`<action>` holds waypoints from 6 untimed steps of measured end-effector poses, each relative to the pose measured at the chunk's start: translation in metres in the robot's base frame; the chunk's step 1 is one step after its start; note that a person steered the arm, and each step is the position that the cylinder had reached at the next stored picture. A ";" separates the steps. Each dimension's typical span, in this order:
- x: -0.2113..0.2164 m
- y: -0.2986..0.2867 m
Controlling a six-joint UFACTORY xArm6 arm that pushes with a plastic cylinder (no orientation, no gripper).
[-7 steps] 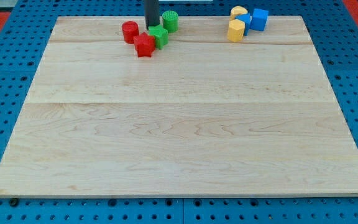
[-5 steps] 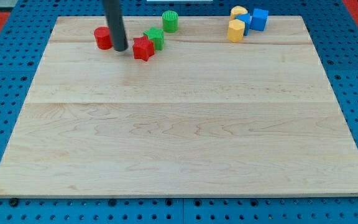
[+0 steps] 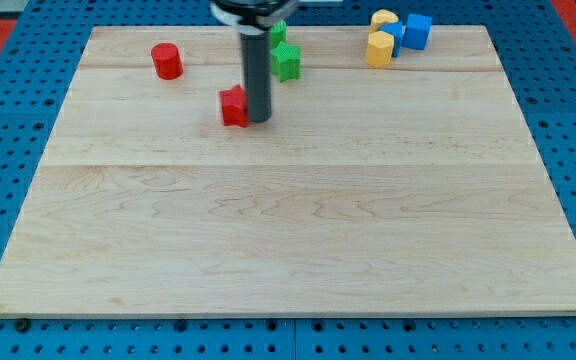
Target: Move red star towards center left
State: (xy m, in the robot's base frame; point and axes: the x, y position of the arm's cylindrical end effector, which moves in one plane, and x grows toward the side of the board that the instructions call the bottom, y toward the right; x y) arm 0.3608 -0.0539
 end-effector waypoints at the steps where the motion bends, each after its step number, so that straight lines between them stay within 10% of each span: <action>1: -0.044 0.019; 6: 0.022 -0.070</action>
State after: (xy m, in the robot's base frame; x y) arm 0.3828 -0.1236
